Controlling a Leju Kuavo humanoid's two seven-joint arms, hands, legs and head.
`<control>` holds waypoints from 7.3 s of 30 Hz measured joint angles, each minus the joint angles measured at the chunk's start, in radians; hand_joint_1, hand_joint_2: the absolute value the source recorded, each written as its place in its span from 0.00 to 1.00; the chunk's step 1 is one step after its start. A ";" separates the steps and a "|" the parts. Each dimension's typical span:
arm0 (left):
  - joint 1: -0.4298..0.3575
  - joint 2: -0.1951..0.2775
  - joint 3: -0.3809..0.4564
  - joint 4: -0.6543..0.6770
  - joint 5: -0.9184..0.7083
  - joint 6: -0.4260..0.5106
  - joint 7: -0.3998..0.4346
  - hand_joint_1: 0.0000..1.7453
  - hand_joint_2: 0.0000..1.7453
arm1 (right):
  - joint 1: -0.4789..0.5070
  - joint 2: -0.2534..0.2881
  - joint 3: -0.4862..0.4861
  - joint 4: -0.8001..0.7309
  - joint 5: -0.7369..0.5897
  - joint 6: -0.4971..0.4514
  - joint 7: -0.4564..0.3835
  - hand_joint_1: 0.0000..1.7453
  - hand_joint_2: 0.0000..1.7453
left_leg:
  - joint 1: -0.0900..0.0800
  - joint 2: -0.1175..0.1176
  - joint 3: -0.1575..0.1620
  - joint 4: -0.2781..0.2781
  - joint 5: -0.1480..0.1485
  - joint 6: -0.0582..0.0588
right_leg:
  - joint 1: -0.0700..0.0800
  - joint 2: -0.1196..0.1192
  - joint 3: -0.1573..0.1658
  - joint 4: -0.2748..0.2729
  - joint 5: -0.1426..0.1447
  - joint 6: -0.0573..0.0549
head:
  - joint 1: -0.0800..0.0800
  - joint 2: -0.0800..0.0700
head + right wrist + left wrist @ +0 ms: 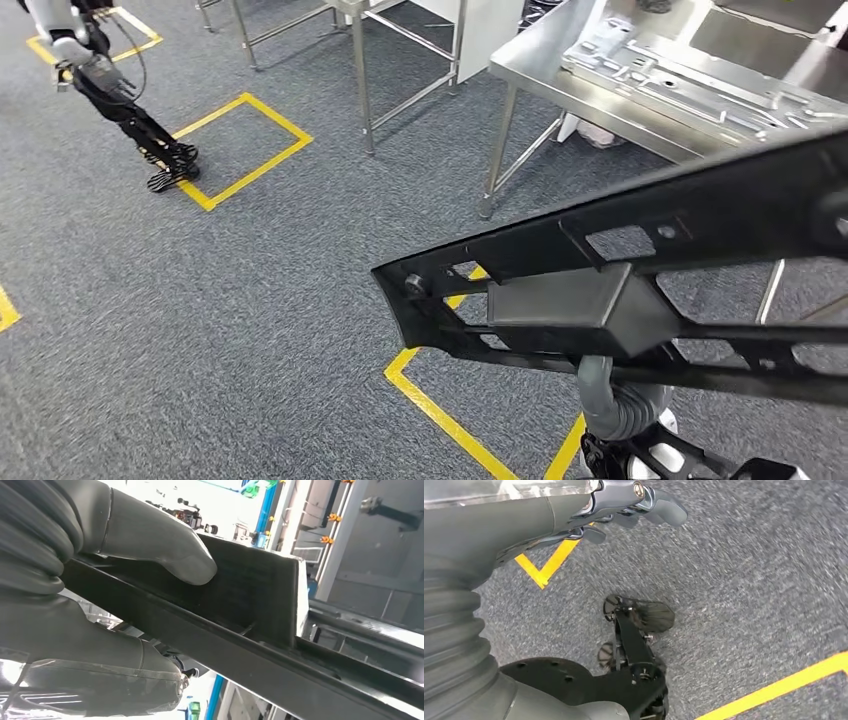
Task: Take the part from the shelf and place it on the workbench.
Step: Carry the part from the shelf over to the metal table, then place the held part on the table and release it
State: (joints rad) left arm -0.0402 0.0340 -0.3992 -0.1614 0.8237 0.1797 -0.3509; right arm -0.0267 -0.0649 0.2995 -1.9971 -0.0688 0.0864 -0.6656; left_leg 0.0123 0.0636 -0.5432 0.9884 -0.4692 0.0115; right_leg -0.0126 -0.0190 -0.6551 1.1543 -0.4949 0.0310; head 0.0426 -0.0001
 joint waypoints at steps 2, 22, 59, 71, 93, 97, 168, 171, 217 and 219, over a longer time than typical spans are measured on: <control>-0.002 -0.002 -0.001 0.000 0.000 0.003 0.003 0.00 1.00 | -0.016 0.000 0.000 0.015 -0.018 0.007 0.000 1.00 1.00 | -0.005 0.015 0.004 0.002 -0.005 -0.009 | 0.008 -0.043 0.064 -0.122 0.038 -0.012 | -0.001 0.000; 0.002 -0.002 -0.004 0.000 0.008 0.016 0.009 0.00 1.00 | -0.068 0.001 -0.001 0.121 -0.104 0.057 0.001 1.00 1.00 | 0.002 -0.098 -0.009 0.002 0.008 -0.007 | 0.005 0.127 0.066 -0.147 0.045 -0.019 | -0.013 0.000; 0.010 0.012 -0.049 0.001 -0.003 -0.070 0.054 0.00 1.00 | -0.078 0.000 -0.013 0.171 -0.064 0.015 -0.014 1.00 1.00 | 0.004 -0.066 -0.012 0.004 0.005 0.009 | -0.003 0.027 -0.074 0.142 -0.071 0.008 | -0.005 0.000; 0.004 0.015 -0.052 0.001 -0.003 -0.075 0.051 0.00 1.00 | -0.090 0.001 -0.003 0.180 -0.061 0.006 -0.014 1.00 1.00 | 0.001 -0.055 -0.075 0.171 -0.096 -0.040 | 0.001 0.018 0.100 -0.173 0.037 -0.048 | -0.013 0.000; 0.009 0.020 -0.054 0.001 0.001 -0.084 0.039 0.00 1.00 | -0.093 -0.003 0.006 0.191 -0.074 -0.005 -0.012 1.00 1.00 | -0.004 -0.061 0.051 0.001 -0.045 0.008 | 0.003 0.020 -0.005 -0.057 0.048 -0.008 | -0.008 0.000; 0.005 0.019 -0.057 0.001 0.003 -0.084 0.036 0.00 1.00 | -0.093 -0.005 0.007 0.192 -0.074 -0.004 -0.011 1.00 1.00 | -0.006 -0.057 0.072 -0.001 -0.062 -0.017 | 0.012 0.017 0.030 -0.147 0.069 -0.031 | -0.012 0.000; 0.008 0.023 -0.077 0.008 0.035 -0.083 0.016 0.00 1.00 | -0.104 -0.067 -0.008 0.131 -0.001 -0.055 0.088 1.00 1.00 | 0.006 -0.071 -0.124 0.226 -0.119 -0.038 | 0.005 0.043 0.145 -0.174 0.006 -0.048 | -0.048 0.000; 0.012 0.024 -0.077 0.008 0.036 -0.082 0.017 0.00 1.00 | -0.103 -0.066 -0.008 0.129 0.023 -0.082 0.080 1.00 1.00 | 0.009 -0.066 -0.098 0.062 0.032 -0.033 | 0.004 0.042 0.179 -0.171 -0.030 -0.031 | -0.049 0.000; -0.007 0.044 -0.155 0.011 0.035 -0.072 -0.004 0.00 1.00 | -0.371 -0.095 -0.146 0.086 0.662 -0.604 0.291 1.00 1.00 | -0.007 -0.070 0.016 0.014 -0.019 0.001 | 0.011 0.026 0.011 -0.124 0.081 -0.016 | -0.044 0.000; -0.013 0.044 -0.160 0.011 0.036 -0.073 -0.002 0.00 1.00 | -0.467 -0.118 -0.135 0.168 0.773 -0.528 0.388 1.00 1.00 | -0.010 -0.068 0.021 0.018 -0.024 -0.011 | 0.015 0.028 0.012 -0.143 0.093 -0.028 | -0.044 0.000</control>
State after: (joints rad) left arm -0.0527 0.0775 -0.5592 -0.1507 0.8601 0.1068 -0.3526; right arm -0.4935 -0.1827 0.1643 -1.8293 0.7045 -0.4414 -0.2773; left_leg 0.0024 -0.0044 -0.5223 1.0064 -0.4936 0.0004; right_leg 0.0022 0.0092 -0.6431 1.0109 -0.4022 0.0031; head -0.0017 -0.0002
